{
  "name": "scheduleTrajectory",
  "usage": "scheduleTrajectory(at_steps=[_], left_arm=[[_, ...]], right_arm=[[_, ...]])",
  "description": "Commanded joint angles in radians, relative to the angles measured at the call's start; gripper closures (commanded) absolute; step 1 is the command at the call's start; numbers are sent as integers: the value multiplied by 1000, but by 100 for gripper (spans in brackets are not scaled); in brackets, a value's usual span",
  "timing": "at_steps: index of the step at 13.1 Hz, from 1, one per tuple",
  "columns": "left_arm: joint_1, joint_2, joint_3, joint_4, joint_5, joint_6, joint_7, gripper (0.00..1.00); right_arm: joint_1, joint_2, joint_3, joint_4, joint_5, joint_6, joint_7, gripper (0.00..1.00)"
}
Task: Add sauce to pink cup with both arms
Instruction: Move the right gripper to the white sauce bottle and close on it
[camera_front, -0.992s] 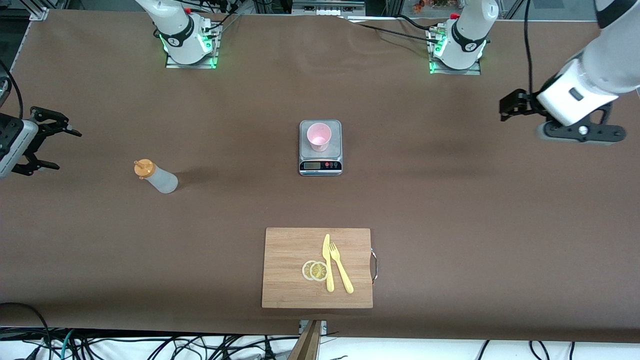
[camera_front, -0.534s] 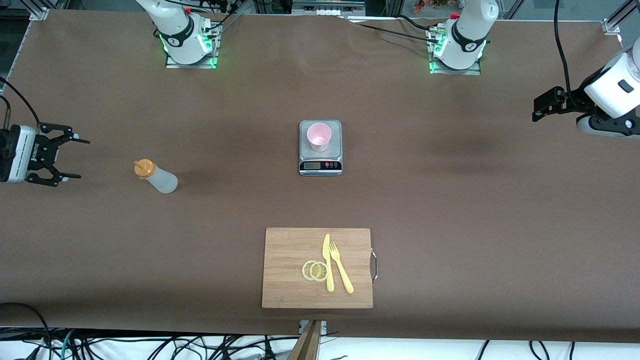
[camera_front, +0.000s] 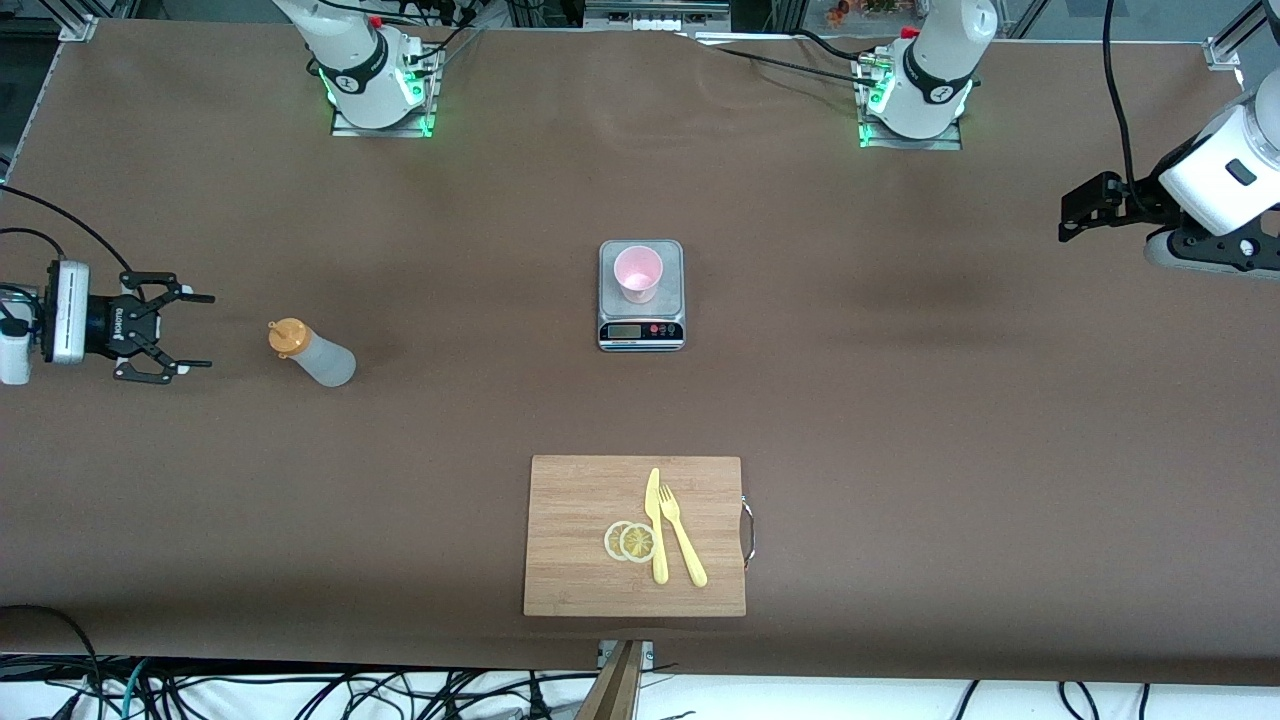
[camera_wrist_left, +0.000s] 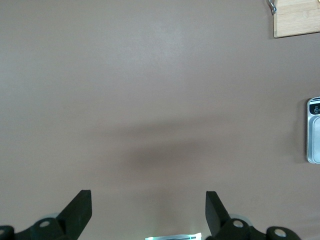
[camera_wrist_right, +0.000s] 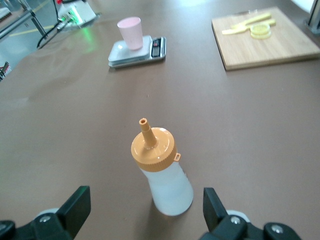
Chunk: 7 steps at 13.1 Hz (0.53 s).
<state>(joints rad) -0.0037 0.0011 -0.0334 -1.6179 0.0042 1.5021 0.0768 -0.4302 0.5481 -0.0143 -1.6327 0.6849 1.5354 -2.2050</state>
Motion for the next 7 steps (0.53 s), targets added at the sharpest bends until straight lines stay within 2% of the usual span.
scheduleTrajectory(at_steps=[1, 7], left_arm=[[-10, -1, 10, 7, -4, -14, 14, 0], [-9, 0, 13, 9, -4, -16, 9, 0]], right_arm=[[-18, 70, 2, 19, 76, -29, -140, 0], [-19, 165, 4, 20, 100, -26, -206, 0]])
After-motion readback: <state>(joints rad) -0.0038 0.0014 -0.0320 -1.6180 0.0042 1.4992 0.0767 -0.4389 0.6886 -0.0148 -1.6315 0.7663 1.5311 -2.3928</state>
